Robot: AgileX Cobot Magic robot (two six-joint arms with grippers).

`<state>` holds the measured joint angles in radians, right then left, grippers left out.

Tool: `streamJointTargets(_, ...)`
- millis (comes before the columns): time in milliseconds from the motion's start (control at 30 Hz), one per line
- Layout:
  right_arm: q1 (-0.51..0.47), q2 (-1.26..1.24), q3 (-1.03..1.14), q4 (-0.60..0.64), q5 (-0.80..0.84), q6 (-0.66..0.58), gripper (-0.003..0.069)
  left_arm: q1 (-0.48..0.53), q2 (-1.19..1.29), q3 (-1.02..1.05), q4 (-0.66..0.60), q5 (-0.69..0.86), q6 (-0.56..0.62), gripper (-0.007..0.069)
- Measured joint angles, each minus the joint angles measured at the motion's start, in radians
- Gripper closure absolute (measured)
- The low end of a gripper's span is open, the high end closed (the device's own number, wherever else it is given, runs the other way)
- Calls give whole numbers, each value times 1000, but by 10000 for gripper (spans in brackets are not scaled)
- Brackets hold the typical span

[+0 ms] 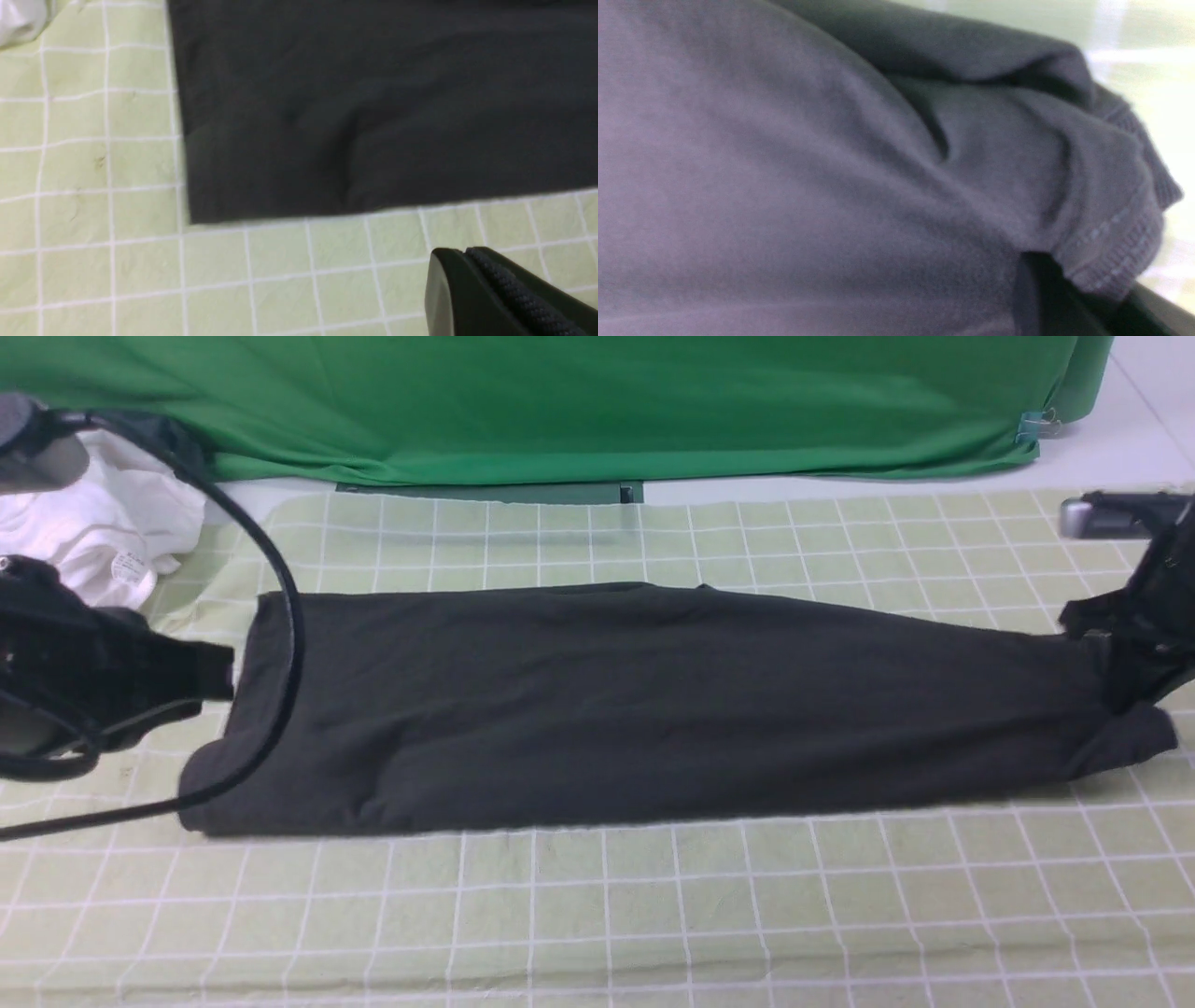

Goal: Fold a long-sleeved shirt over a green coffee tablecloth.
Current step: 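Fold the right end of the dark garment over onto its left end with the right gripper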

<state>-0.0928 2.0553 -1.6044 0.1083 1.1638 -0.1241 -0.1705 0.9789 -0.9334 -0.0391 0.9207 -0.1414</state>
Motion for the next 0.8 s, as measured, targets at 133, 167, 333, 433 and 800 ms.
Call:
streamJointTargets(133,-31,-55,0,-29,20,24,609,0,-24,0,61,36,-46,613)
streamJointTargets(167,-35,-72,0,-29,22,32,608,0,-28,0,82,42,-59,613)
streamJointTargets(333,-24,-145,-20,26,42,38,608,0,-34,0,112,48,-84,613)
streamJointTargets(433,6,-187,-53,84,47,38,610,0,-34,0,113,48,-84,613)
streamJointTargets(800,362,-247,-212,321,0,38,610,0,-34,0,113,31,-98,613)
